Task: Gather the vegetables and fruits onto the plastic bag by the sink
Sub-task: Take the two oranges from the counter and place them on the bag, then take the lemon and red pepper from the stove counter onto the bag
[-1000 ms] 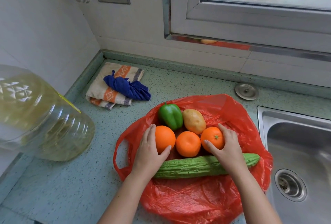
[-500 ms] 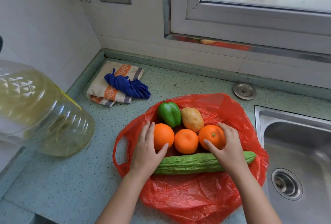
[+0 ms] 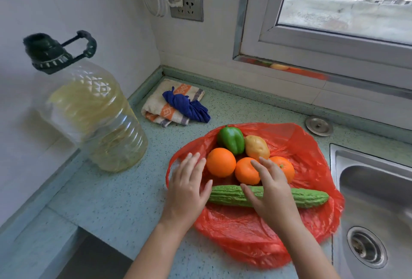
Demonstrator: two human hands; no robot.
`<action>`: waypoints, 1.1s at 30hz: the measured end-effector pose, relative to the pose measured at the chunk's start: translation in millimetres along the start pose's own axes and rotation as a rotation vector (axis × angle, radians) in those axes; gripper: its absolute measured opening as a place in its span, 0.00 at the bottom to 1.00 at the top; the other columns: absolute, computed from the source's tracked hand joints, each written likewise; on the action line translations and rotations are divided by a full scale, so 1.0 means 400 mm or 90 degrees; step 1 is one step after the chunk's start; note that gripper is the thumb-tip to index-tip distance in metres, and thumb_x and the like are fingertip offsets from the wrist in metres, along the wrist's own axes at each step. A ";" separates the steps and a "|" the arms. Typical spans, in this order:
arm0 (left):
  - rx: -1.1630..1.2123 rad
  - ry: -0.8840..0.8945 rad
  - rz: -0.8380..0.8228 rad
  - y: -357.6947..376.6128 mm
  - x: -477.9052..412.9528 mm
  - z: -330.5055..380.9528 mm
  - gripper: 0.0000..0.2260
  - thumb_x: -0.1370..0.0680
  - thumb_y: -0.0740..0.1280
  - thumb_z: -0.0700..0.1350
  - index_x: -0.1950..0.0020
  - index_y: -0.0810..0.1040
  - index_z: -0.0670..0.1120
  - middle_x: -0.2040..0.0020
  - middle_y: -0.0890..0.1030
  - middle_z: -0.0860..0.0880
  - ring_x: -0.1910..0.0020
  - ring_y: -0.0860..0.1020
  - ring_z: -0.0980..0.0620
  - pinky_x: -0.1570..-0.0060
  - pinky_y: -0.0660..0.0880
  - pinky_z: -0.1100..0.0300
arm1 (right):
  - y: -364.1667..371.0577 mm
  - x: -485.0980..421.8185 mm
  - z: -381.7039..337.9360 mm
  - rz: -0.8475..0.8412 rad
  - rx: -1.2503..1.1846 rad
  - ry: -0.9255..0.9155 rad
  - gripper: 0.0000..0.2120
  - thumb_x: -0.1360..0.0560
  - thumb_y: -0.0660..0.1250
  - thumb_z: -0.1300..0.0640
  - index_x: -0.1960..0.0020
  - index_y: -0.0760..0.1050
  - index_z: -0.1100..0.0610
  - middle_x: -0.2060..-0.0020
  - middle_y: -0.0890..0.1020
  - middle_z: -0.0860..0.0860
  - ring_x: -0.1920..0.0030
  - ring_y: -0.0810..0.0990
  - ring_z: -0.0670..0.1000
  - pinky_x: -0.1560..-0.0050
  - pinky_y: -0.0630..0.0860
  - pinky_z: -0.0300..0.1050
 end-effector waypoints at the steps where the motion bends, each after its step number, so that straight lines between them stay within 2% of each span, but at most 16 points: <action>1: -0.010 -0.010 0.003 -0.013 0.019 -0.008 0.21 0.25 0.58 0.51 0.36 0.71 0.41 0.36 0.74 0.42 0.34 0.66 0.47 0.36 0.65 0.49 | 0.009 0.003 -0.020 -0.009 0.002 -0.026 0.26 0.35 0.75 0.57 0.40 0.71 0.61 0.42 0.75 0.63 0.40 0.71 0.65 0.43 0.71 0.63; 6: -0.038 -0.083 0.038 -0.099 0.130 -0.053 0.20 0.22 0.55 0.53 0.39 0.73 0.40 0.38 0.75 0.42 0.36 0.69 0.46 0.35 0.61 0.56 | 0.043 0.017 -0.138 -0.060 -0.015 -0.132 0.22 0.33 0.70 0.53 0.41 0.72 0.58 0.43 0.76 0.60 0.42 0.73 0.63 0.44 0.72 0.61; 10: -0.066 -0.148 0.095 -0.176 0.249 -0.083 0.20 0.22 0.54 0.52 0.40 0.73 0.40 0.40 0.76 0.41 0.36 0.68 0.46 0.37 0.67 0.51 | 0.069 0.052 -0.247 -0.102 -0.034 -0.207 0.21 0.33 0.67 0.53 0.41 0.73 0.57 0.43 0.78 0.58 0.41 0.73 0.63 0.44 0.72 0.63; 12: -0.082 -0.181 0.129 -0.221 0.327 -0.087 0.19 0.23 0.56 0.51 0.40 0.73 0.39 0.40 0.76 0.41 0.37 0.68 0.46 0.37 0.66 0.51 | 0.083 0.087 -0.307 -0.136 -0.033 -0.253 0.21 0.32 0.65 0.52 0.40 0.73 0.56 0.43 0.78 0.57 0.39 0.73 0.63 0.44 0.71 0.64; 16: -0.122 -0.264 0.222 -0.312 0.502 -0.073 0.17 0.24 0.58 0.48 0.41 0.73 0.39 0.41 0.77 0.40 0.37 0.69 0.45 0.40 0.71 0.45 | 0.092 0.197 -0.437 -0.198 -0.062 -0.347 0.22 0.29 0.58 0.46 0.40 0.72 0.56 0.42 0.78 0.56 0.40 0.73 0.61 0.42 0.70 0.62; 21: -0.165 -0.367 0.318 -0.403 0.734 -0.032 0.17 0.24 0.58 0.48 0.43 0.75 0.37 0.42 0.77 0.40 0.39 0.70 0.45 0.38 0.66 0.51 | 0.093 0.365 -0.589 -0.234 -0.116 -0.459 0.21 0.31 0.58 0.48 0.43 0.75 0.57 0.45 0.79 0.56 0.43 0.75 0.59 0.43 0.72 0.57; 27: -0.227 -0.481 0.367 -0.482 0.992 0.041 0.16 0.25 0.60 0.47 0.44 0.76 0.38 0.43 0.78 0.40 0.40 0.73 0.43 0.41 0.67 0.51 | 0.094 0.568 -0.731 -0.303 -0.148 -0.596 0.21 0.31 0.59 0.49 0.41 0.74 0.56 0.43 0.79 0.55 0.41 0.75 0.58 0.44 0.72 0.61; 30: -0.264 -0.552 0.393 -0.530 1.117 0.077 0.17 0.26 0.59 0.47 0.44 0.75 0.38 0.44 0.78 0.40 0.42 0.74 0.42 0.43 0.68 0.50 | 0.096 0.667 -0.809 -0.338 -0.162 -0.665 0.20 0.33 0.63 0.53 0.42 0.74 0.58 0.44 0.79 0.57 0.43 0.76 0.60 0.44 0.73 0.62; 33: -0.302 -0.614 0.424 -0.577 1.234 0.108 0.17 0.26 0.58 0.48 0.44 0.75 0.38 0.45 0.78 0.40 0.43 0.73 0.43 0.44 0.68 0.50 | 0.092 0.764 -0.887 -0.384 -0.187 -0.720 0.22 0.32 0.57 0.50 0.42 0.74 0.58 0.44 0.78 0.57 0.43 0.75 0.60 0.43 0.72 0.58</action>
Point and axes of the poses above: each hand's wrist, its own x-axis away from the middle knuckle, its own y-axis out of the palm, z = x × y, the point moved 2 cm from there along -x, towards the middle knuckle
